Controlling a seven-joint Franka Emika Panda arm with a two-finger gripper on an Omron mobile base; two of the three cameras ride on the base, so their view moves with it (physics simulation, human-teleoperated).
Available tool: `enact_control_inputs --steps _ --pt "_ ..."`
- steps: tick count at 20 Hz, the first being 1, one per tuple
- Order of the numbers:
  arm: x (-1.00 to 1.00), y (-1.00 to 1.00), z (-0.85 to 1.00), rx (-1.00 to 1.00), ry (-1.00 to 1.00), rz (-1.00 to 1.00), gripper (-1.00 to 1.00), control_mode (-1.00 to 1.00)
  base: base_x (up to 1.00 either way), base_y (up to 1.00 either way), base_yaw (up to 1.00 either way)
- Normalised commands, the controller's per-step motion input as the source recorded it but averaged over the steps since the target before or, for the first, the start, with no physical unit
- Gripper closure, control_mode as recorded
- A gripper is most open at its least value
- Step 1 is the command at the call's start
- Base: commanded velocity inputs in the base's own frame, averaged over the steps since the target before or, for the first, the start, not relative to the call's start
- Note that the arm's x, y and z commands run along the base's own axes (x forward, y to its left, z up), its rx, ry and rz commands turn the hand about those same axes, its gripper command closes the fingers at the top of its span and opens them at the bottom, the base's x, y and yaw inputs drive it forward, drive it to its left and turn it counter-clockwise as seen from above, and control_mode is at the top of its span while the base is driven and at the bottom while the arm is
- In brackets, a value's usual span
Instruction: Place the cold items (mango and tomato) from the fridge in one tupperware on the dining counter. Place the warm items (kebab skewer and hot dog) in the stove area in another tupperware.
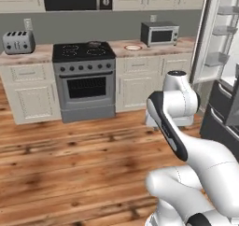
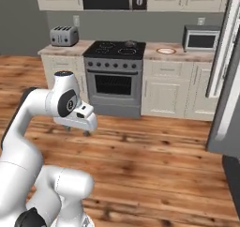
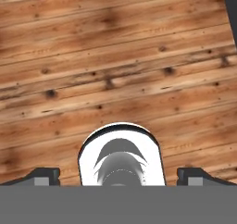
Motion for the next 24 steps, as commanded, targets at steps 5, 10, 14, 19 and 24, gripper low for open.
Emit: enact_control_inputs --steps 5,10,14,19,24 --pt "0.0 0.0 0.0 0.0 0.0 0.0 -1.0 1.0 1.0 0.46 0.0" --pt "0.0 0.0 0.0 0.0 0.0 0.0 -1.0 1.0 1.0 0.47 0.0" --pt "0.0 0.0 0.0 0.0 0.0 0.0 -1.0 1.0 1.0 0.29 0.0" --pt "0.0 0.0 0.0 0.0 0.0 0.0 -1.0 1.0 1.0 0.01 0.0" --pt "0.0 0.0 0.0 0.0 0.0 0.0 -1.0 1.0 1.0 0.0 0.0"
